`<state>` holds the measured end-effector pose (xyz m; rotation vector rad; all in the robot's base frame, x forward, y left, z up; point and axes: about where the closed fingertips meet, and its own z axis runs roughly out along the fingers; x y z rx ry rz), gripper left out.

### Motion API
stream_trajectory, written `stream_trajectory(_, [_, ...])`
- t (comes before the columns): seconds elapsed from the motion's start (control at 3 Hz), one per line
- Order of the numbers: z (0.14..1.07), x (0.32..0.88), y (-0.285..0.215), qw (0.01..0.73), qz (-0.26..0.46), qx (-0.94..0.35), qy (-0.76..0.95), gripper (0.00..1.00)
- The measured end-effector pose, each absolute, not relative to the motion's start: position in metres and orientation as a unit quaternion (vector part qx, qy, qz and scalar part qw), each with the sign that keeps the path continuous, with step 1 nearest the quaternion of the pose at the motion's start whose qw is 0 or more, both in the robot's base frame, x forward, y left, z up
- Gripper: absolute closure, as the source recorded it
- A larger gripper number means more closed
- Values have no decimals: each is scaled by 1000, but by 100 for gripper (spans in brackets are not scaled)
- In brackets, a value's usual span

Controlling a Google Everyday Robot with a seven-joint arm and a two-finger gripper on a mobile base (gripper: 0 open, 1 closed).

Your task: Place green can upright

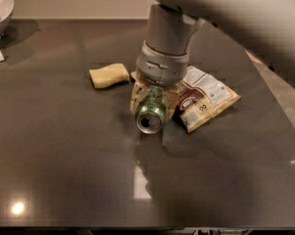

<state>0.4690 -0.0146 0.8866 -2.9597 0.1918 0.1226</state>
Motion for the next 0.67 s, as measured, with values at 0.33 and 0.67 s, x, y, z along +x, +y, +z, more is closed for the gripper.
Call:
stream_trajectory(0.33, [914,469,-6,162,102,-970,147,100])
stream_trajectory(0.67, [929,464,3,220,160,-931,242,100])
